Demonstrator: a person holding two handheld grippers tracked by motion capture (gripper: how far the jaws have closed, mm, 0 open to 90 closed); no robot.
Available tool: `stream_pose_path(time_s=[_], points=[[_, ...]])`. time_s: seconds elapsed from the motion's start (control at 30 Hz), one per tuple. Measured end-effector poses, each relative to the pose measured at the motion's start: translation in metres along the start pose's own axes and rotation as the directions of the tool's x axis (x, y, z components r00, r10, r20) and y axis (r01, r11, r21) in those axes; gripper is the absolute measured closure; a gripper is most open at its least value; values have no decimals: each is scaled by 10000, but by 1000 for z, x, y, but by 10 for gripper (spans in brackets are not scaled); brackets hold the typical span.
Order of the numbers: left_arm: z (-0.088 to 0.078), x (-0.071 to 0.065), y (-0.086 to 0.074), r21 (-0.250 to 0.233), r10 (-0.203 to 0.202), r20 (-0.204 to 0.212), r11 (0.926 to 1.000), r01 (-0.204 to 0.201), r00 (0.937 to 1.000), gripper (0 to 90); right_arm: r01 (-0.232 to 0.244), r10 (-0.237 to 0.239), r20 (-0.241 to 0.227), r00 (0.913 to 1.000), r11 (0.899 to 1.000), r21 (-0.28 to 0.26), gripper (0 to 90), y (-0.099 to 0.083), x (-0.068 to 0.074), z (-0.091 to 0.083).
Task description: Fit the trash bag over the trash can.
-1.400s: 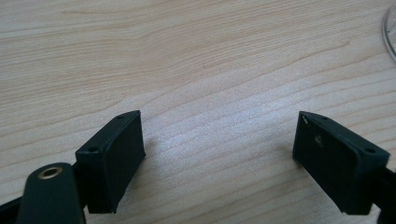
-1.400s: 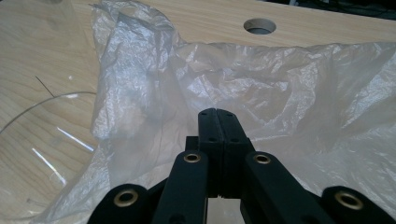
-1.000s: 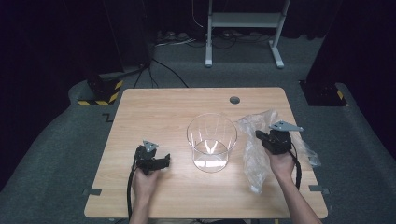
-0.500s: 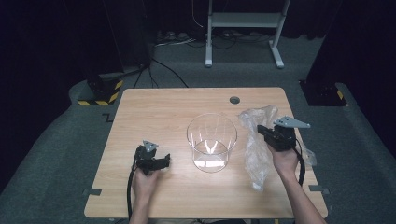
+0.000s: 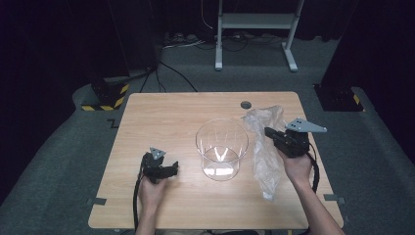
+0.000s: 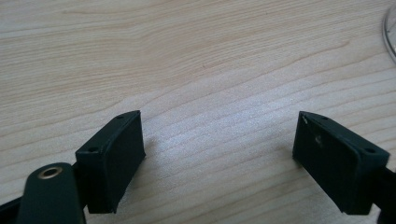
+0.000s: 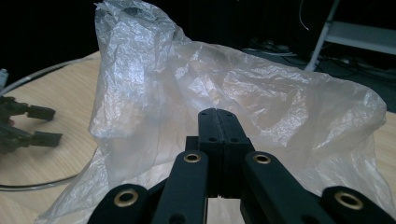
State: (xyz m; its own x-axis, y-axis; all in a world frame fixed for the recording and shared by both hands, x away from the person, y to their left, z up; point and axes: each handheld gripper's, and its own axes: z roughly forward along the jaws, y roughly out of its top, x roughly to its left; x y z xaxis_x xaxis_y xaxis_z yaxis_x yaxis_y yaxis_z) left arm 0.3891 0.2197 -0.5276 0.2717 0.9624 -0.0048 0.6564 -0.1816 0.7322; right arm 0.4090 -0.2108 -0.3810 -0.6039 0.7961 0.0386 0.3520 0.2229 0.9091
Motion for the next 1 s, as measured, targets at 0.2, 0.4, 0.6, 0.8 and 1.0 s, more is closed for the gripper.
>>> stream_pose_path(time_s=[0.2, 0.4, 0.6, 0.8, 1.0], points=[[0, 0, 0, 6, 5, 2, 10000, -5, 10000, 165, 359, -359, -475, 9982, 9994, -4, 898, 10, 14, 3], [0, 0, 0, 6, 7, 1, 10000, -7, 10000, 165, 697, -693, -943, 9931, 9976, 10, 898, 16, 29, 12], [0, 0, 0, 6, 7, 0, 10000, -7, 10000, 165, 1020, -992, -1329, 9861, 9947, 144, 898, 17, 46, 25], [-1, 0, 0, 11, 51, -17, 10000, -51, 10000, 169, 1183, -1099, -1680, 9796, 9921, 407, 898, 16, 57, 41], [-1, -1, 0, -17, 13, 1, 10000, -13, 10000, 177, 1376, -1223, -2118, 9696, 9887, 591, 897, 17, 68, 53]])
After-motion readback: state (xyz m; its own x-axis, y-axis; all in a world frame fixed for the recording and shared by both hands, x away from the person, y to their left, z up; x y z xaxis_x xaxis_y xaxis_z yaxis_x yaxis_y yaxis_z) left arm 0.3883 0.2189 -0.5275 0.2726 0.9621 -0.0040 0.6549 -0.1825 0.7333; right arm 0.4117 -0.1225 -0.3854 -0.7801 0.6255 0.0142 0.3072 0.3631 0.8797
